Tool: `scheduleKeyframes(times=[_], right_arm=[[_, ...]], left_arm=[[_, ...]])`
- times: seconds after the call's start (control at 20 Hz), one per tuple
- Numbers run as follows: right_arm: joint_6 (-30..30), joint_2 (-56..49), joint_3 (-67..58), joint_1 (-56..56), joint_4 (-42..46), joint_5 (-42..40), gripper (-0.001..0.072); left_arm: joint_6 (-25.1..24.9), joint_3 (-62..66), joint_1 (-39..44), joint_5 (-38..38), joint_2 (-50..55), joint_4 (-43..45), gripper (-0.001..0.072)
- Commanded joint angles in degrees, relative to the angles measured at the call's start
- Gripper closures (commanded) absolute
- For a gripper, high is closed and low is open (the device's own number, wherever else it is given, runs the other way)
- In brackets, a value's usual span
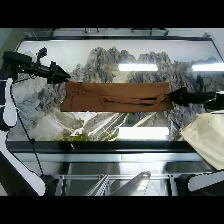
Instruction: Fold the shirts.
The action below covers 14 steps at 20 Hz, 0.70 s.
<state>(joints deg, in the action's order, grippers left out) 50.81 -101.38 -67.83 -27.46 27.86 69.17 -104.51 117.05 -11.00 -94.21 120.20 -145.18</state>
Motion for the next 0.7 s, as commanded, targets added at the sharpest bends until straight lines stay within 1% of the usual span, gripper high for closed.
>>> scheduleKeyframes(times=[0.0,0.05,0.1,0.2,0.25,0.35,0.5,0.55,0.6,0.65], right_arm=[[5.9,4.9,-4.0,-3.8,8.4,0.8,0.0202],[6.1,5.7,-4.2,-4.1,8.4,-0.4,0.0114],[6.3,5.7,-4.3,-4.1,8.4,-0.9,0.0106],[6.6,3.8,-4.3,-3.3,8.6,-0.6,0.003],[7.6,2.2,-4.3,-2.6,8.6,-0.6,0.003],[7.8,-1.0,-4.3,-0.8,8.6,-0.3,0.003],[8.7,-5.1,-4.3,2.4,8.5,-2.1,0.0035],[9.3,-5.9,-4.8,3.4,7.9,-2.5,0.0169],[9.4,-6.6,-5.9,4.4,7.9,-2.6,0.0209],[10.4,-7.1,-7.0,5.3,8.0,-2.6,0.0208]], left_arm=[[0.2,0.1,5.7,1.6,-2.4,0.0,0.0391],[0.2,0.1,7.9,3.4,-2.3,0.2,0.0391],[0.7,-0.9,10.4,6.1,-2.3,0.4,0.0391],[0.9,-4.6,15.6,11.7,-2.3,1.4,0.0392],[0.9,-6.7,18.4,14.0,-2.1,2.0,0.0392],[0.8,-9.0,23.8,18.4,-1.4,3.8,0.0392],[0.9,-6.8,30.2,23.2,1.5,4.6,0.0393],[1.1,-5.2,31.8,23.7,2.7,4.7,0.0394],[1.9,-3.2,33.1,23.7,4.2,4.7,0.0393],[3.1,-0.8,34.3,23.6,5.8,4.8,0.0394]])
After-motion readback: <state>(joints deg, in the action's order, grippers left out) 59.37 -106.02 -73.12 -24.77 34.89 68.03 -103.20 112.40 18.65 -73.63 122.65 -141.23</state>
